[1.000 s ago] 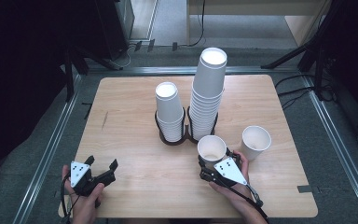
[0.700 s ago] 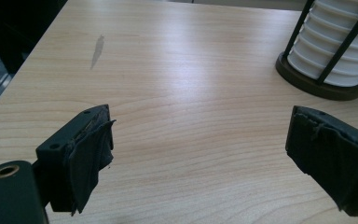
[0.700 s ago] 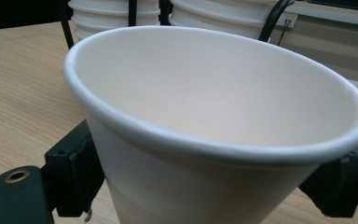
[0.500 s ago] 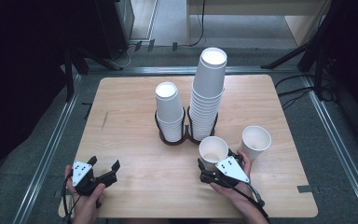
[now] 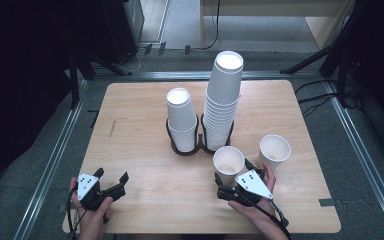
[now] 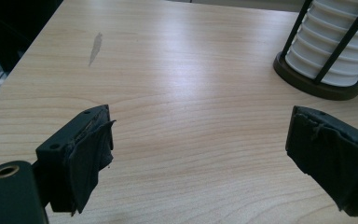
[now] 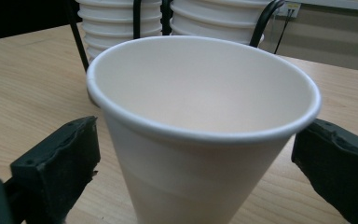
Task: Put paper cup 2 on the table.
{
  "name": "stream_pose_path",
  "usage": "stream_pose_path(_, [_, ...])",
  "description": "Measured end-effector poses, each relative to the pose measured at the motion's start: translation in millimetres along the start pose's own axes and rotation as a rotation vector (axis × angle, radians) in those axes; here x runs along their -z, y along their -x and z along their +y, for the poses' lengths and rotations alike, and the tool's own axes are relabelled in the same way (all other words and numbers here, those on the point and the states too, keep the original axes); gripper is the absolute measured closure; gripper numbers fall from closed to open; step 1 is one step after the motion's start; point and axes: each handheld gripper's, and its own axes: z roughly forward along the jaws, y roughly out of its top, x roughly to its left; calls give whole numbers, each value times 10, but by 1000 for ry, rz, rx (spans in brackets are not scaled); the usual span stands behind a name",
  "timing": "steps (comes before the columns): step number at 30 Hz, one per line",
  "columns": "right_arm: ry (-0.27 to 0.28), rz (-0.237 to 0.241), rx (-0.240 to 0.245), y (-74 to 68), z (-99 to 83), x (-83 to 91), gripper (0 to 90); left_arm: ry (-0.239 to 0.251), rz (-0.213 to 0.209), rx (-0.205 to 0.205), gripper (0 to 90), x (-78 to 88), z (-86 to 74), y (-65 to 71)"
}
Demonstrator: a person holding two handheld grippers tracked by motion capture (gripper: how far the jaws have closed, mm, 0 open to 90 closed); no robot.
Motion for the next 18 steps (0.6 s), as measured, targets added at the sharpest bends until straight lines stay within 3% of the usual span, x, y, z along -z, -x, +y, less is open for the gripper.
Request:
stream_pose_path(8, [8, -3, 10, 47, -3, 165, 1, -2, 0, 5, 74, -3, -3, -1])
stream_pose_path(18, [1, -53, 41, 304, -128, 456, 0, -4, 0, 1, 74, -6, -5, 8])
